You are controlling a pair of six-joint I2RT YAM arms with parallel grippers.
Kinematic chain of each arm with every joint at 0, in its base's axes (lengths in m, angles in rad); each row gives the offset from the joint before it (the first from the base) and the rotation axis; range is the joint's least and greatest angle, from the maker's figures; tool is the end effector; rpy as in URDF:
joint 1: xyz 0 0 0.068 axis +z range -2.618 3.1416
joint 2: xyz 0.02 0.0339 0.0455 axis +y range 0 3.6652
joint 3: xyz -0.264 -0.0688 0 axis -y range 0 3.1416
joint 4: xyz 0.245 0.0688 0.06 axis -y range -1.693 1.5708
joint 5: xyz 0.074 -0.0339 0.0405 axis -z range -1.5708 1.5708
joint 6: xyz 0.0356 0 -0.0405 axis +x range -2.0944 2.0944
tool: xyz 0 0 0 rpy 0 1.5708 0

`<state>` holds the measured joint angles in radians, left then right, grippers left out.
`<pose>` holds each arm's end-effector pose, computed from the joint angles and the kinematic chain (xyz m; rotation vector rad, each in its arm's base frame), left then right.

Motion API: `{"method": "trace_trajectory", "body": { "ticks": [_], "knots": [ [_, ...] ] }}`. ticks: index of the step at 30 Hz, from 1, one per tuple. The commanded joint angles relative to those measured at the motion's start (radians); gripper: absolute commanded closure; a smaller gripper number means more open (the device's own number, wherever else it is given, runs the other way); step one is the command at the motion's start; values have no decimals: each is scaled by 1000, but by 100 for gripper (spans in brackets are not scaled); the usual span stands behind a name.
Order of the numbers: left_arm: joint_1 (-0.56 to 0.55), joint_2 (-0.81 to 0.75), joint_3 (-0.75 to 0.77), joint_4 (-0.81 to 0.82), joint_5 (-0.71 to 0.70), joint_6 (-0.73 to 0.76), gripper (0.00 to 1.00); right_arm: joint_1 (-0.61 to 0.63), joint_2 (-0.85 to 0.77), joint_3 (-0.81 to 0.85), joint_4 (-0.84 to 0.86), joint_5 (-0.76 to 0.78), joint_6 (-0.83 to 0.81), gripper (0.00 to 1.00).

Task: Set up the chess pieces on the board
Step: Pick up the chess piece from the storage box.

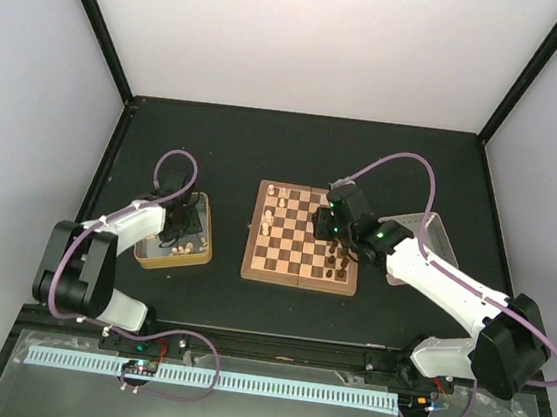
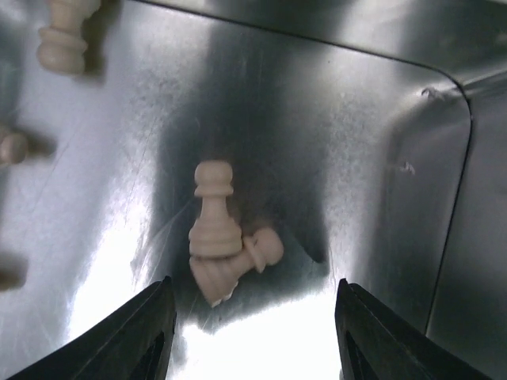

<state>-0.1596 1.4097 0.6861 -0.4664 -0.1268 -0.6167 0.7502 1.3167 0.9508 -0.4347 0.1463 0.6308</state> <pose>0.2393 -0.0340 0.1554 -0.6539 2.6628 -0.0389 0.2083 0.1871 0.2590 -0.0725 2.4151 0.4871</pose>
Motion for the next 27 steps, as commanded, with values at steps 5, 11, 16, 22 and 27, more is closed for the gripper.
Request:
{"method": "trace_trajectory", "body": {
  "ticks": [5,11,16,22,27],
  "knots": [
    [30,107,91,34,21,66,44,-5,1,27,-31,12,1,60],
    [30,134,92,38,64,86,61,-5,-6,32,-58,32,21,60],
    [30,133,78,40,74,92,64,-5,-19,24,-69,30,52,61],
    [29,113,60,40,58,84,73,-5,-28,-3,-42,2,81,63],
    [31,59,27,56,40,71,75,-6,-36,-21,-21,-4,79,63]
  ]
}}
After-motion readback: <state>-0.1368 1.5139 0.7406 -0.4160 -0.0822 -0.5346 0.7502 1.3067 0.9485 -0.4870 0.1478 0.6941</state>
